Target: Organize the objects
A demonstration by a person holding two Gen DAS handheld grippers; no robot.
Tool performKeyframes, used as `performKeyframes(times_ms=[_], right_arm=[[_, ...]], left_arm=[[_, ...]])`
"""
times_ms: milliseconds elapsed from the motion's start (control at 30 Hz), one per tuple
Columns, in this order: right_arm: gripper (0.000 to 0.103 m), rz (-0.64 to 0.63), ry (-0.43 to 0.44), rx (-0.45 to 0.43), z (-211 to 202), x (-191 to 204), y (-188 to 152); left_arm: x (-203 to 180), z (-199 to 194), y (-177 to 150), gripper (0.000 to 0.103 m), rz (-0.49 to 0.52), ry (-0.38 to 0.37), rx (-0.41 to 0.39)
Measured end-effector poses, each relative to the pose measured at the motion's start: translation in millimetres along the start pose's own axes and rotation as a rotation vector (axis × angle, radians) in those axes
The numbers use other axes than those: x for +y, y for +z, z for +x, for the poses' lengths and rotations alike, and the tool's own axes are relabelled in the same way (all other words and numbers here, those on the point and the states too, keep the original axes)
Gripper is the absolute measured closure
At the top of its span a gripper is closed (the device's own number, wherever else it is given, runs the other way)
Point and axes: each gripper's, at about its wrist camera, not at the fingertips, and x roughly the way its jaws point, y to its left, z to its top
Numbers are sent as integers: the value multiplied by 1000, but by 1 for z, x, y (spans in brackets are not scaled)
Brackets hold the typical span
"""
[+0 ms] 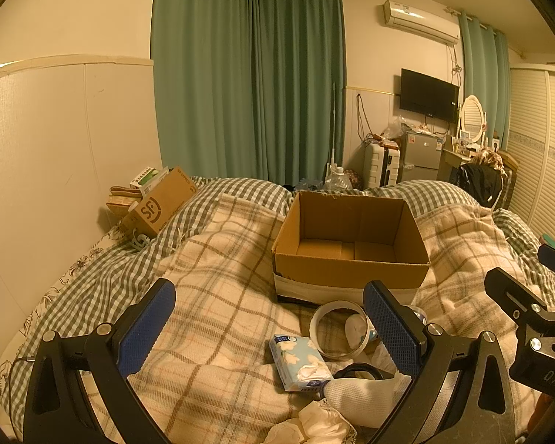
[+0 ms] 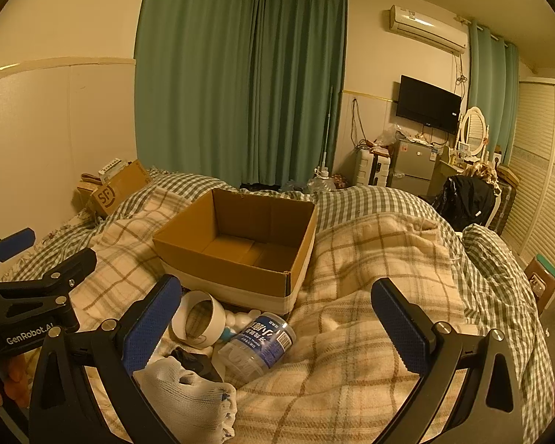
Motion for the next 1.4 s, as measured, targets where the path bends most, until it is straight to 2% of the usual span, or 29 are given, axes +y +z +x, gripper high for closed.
performKeyframes(times_ms=[400, 833, 1000, 1200, 1333, 1400], right_arm=[[0, -6, 9, -13, -5, 1, 2], [0, -30, 21, -56, -46, 4, 14], [0, -55, 32, 2, -47, 8, 1], [0, -68, 51, 113, -28, 12, -21], [0, -63, 61, 153, -17, 13, -28], [0, -58, 66, 166, -12, 12, -31]], left_arm=[[-1, -3, -3, 0, 3, -3, -3], [3, -36, 8, 0, 8, -26, -21], [9, -24, -10, 0, 17, -30, 70], [1, 1, -53, 0, 70, -52, 221], [-5, 22, -82, 0, 85, -77, 330], [-8, 29, -90, 6, 77, -108, 373]])
